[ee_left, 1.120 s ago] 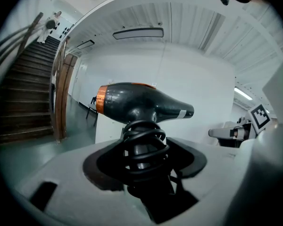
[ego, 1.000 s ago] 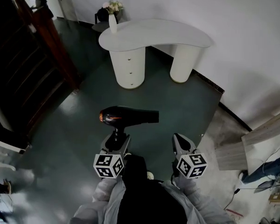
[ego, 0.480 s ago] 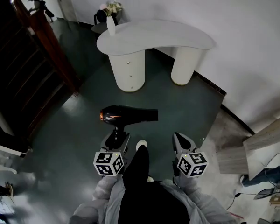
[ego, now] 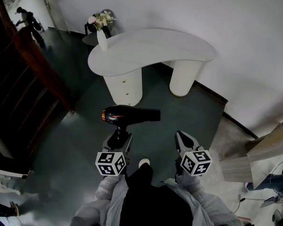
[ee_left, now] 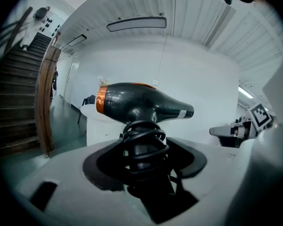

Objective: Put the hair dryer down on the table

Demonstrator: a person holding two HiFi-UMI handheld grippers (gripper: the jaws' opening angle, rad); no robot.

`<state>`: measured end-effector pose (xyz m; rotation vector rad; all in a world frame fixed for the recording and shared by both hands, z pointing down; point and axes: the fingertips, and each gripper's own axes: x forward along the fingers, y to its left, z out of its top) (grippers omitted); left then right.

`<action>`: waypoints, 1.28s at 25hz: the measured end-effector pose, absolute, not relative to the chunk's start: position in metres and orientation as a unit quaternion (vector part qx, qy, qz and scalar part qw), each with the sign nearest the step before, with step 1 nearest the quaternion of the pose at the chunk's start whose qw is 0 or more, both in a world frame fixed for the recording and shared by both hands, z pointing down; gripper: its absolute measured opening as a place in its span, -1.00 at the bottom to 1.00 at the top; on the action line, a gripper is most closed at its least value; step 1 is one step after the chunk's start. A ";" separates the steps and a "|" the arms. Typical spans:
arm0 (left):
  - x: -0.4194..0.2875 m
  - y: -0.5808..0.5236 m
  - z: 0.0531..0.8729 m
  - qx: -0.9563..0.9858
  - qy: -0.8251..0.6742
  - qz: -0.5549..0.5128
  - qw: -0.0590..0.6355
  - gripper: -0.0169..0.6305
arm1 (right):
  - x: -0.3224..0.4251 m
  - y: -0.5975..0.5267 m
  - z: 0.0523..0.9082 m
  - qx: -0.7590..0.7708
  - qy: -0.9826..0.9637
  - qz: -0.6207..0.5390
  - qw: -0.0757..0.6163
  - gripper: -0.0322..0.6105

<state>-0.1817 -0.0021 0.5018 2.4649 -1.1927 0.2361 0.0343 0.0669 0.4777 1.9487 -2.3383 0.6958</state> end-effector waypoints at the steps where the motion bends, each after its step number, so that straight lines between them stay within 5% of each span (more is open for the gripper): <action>1: -0.178 -0.018 0.500 0.882 -0.422 0.084 0.193 -0.09 | 0.038 0.052 0.475 0.626 -0.748 0.221 0.006 -0.86; 21: -0.138 -0.161 0.535 0.879 -0.404 0.100 0.231 -0.09 | 0.073 -0.092 0.506 0.630 -0.733 0.255 0.023 -0.86; 32: -0.020 -0.321 0.530 0.876 -0.419 0.092 0.222 -0.09 | 0.192 -0.251 0.506 0.616 -0.748 0.247 0.023 -0.86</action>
